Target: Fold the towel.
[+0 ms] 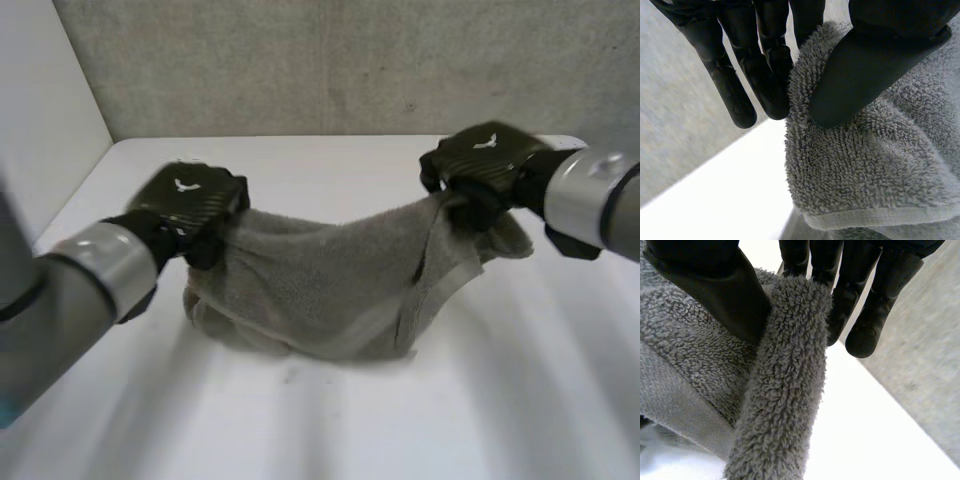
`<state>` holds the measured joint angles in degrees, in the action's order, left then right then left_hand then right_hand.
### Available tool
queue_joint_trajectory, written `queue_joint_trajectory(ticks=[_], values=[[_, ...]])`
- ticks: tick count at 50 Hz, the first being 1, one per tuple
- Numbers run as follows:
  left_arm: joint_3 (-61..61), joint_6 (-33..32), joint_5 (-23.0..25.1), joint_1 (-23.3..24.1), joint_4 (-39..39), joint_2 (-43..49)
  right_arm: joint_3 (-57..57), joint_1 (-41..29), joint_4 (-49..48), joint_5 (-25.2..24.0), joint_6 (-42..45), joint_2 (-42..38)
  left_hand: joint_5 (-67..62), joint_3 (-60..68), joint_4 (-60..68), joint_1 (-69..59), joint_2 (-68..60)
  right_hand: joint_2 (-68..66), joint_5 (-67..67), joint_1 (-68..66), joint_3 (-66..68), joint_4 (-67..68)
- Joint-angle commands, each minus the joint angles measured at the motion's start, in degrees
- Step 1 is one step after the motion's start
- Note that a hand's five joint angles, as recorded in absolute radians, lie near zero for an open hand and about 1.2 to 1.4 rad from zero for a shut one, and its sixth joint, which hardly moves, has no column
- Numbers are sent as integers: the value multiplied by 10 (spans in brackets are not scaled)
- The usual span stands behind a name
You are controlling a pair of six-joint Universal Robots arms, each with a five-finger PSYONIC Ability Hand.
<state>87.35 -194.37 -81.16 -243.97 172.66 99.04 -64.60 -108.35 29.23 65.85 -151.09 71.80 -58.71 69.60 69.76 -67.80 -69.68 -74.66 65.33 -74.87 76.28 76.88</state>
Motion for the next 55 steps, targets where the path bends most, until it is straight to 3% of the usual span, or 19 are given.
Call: queue_joint_trajectory(ticks=[1,8,10,13,21,27,28,29,30,31,32,33,34,39,49,55], values=[[-126,4,0,10,-3,182,94,-7,-4,14,-4,-140,-113,104,102,-122,-103,-53,47,-51,37,31],[-220,19,0,35,-10,273,222,-7,-25,95,-4,-244,-113,104,102,-122,-103,-53,47,-51,37,31],[-256,46,-1,73,-13,290,285,-6,-39,136,-2,-284,-113,104,102,-122,-103,-53,47,-51,37,31],[-280,82,-1,101,-14,297,341,-4,-47,158,0,-318,-113,104,102,-122,-103,-53,47,-51,37,31],[-304,161,-1,163,-14,315,422,9,-48,176,33,-367,-113,104,102,-122,-103,-53,47,-51,37,31],[-309,164,-5,184,-10,322,425,15,-47,191,56,-376,-113,104,102,-122,-103,-53,47,-51,37,31],[-313,163,-6,184,-10,324,425,15,-47,195,62,-378,-110,101,99,-119,-100,134,-141,136,-150,-156],[-318,163,-7,184,-10,329,422,15,-47,198,64,-377,14,-22,-24,4,23,414,-421,416,-430,-436],[-318,163,-7,184,-10,329,422,15,-47,198,64,-377,15,-24,-25,6,24,417,-424,419,-433,-439],[-324,163,-8,184,-11,332,419,15,-47,203,63,-375,175,-183,-185,165,184,647,-653,649,-663,-669],[-329,163,-8,184,-11,335,418,16,-47,209,63,-373,296,-305,-307,287,306,647,-653,649,-663,-669],[-329,163,-8,184,-11,335,418,16,-47,209,63,-373,297,-306,-308,288,307,647,-653,649,-663,-669],[-332,163,-8,183,-12,335,418,17,-46,214,62,-370,391,-399,-401,381,400,647,-653,649,-663,-669],[-328,163,-16,171,-15,326,412,24,-38,217,50,-347,551,-560,-561,542,561,647,-653,649,-663,-669],[-257,161,-49,132,-25,239,291,40,-43,183,-13,-223,550,-558,-560,541,559,647,-653,649,-663,-669],[-175,160,-48,121,-22,166,140,46,-46,100,-29,-127,546,-555,-557,537,556,647,-653,649,-663,-669]])
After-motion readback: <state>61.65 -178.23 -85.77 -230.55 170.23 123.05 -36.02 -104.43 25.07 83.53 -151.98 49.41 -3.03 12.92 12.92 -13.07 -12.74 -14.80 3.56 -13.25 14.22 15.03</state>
